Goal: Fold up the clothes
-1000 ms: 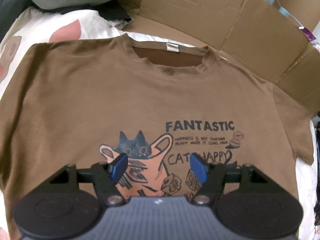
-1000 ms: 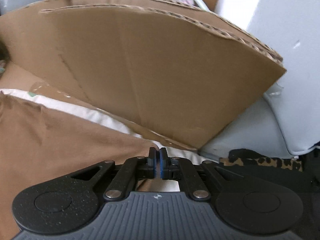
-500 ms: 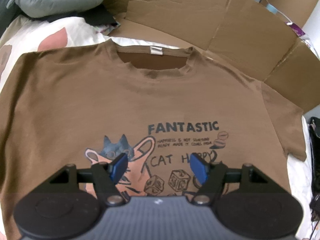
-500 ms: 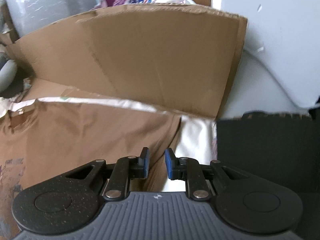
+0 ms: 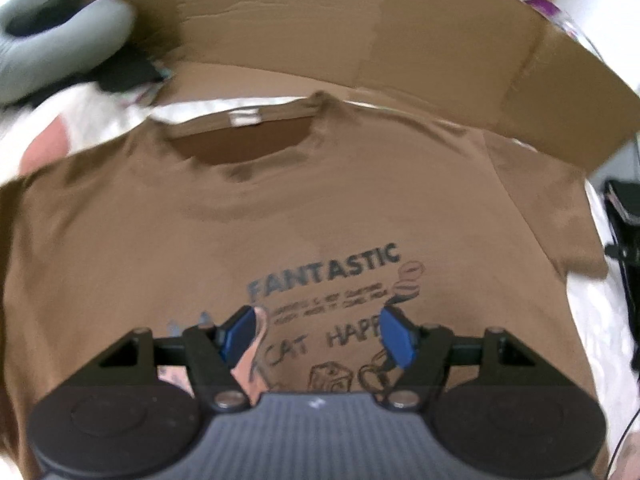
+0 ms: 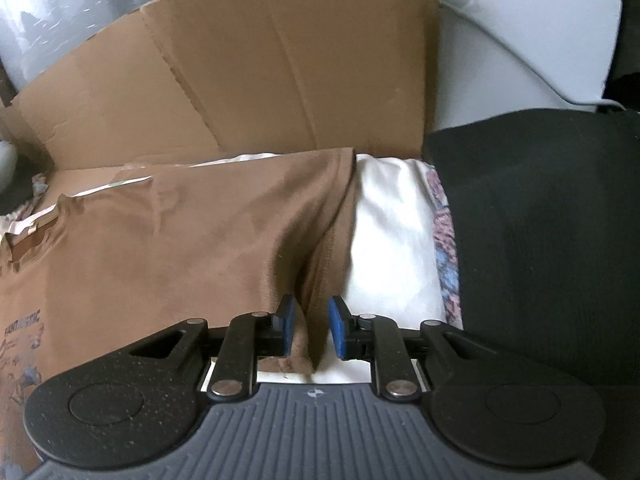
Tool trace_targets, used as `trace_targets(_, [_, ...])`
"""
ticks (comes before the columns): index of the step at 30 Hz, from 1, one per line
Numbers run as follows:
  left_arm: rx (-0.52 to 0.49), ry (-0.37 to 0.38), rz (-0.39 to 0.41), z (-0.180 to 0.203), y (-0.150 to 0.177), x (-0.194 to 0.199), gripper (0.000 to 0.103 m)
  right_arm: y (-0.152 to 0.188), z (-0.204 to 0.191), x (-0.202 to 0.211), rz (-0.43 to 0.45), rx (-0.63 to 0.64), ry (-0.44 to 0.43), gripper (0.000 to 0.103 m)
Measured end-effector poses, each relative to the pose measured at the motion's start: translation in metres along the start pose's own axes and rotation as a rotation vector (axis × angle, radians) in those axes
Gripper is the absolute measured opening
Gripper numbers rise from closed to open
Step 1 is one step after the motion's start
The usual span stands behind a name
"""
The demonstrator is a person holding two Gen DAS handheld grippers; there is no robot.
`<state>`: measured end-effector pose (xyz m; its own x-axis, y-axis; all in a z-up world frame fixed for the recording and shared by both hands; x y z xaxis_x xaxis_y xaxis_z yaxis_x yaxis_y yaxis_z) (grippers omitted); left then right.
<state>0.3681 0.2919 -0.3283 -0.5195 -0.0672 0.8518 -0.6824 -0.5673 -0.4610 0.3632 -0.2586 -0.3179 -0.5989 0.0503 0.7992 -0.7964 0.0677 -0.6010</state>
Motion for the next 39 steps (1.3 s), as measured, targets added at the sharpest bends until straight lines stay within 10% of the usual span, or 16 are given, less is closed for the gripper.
trace_targets(39, [0.031, 0.061, 0.008, 0.026, 0.001, -0.034, 0.071, 0.015, -0.010, -0.025, 0.073, -0.195, -0.071, 0.026])
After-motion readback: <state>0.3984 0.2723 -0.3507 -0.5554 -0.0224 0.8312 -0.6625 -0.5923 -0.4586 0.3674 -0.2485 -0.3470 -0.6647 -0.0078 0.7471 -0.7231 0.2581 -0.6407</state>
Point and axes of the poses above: each gripper's, at about its wrist camera, not at the fingertips, and x roughly against the way its jaws point, z to its right, y to its underside, the point moved 1 cm from there along -x, roughly the way its jaws point, and after that the axes turned 11 degrees about y, right-handed, at the moved point
